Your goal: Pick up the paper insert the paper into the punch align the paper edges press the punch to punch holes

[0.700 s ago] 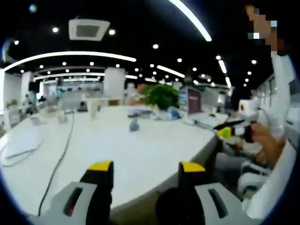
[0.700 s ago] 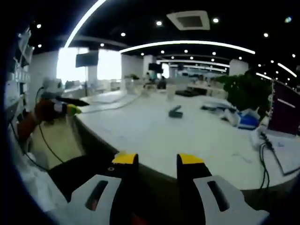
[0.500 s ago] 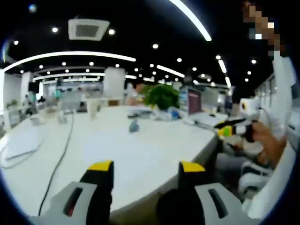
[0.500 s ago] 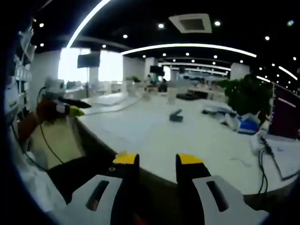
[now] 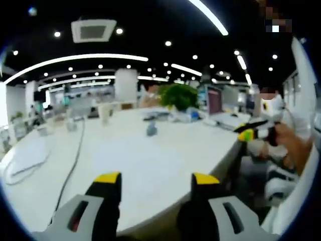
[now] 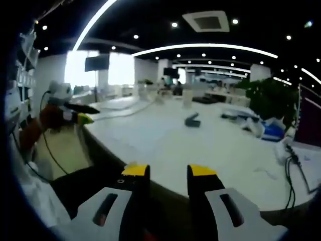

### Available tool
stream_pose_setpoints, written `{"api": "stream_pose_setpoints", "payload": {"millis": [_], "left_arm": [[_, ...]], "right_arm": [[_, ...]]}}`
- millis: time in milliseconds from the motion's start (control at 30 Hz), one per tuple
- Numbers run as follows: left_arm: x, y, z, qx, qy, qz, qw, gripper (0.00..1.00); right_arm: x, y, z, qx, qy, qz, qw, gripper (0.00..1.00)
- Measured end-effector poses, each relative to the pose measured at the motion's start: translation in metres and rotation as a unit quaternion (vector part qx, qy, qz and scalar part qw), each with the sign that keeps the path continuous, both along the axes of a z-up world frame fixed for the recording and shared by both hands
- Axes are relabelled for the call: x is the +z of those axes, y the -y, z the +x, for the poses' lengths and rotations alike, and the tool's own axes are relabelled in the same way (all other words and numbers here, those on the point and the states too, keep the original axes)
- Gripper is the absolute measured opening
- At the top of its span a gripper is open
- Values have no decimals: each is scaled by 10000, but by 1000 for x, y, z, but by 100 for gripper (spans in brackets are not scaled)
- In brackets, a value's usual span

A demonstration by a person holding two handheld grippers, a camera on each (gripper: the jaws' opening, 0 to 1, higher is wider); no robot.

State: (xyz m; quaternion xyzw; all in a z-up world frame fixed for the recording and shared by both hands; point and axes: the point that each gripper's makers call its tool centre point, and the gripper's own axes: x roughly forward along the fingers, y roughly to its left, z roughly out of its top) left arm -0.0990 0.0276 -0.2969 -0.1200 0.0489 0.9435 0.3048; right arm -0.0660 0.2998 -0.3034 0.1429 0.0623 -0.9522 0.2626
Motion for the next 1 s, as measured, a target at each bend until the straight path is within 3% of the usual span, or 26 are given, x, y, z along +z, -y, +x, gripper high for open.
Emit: {"api": "stream_pose_setpoints", "payload": {"millis": [267,667,1000], "left_arm": [[0,6,0,32,-2,78,10000,59],[5,12,0,247,-11,209,9995,80],[16,11,1,233,-102,393,9989,83]], "right_arm": [[1,8,-3,8,25,41,10000,34],[5,1,3,-159,36,-20,9999,42],[3,-1,4,-200,89,-66,9997,46]]}}
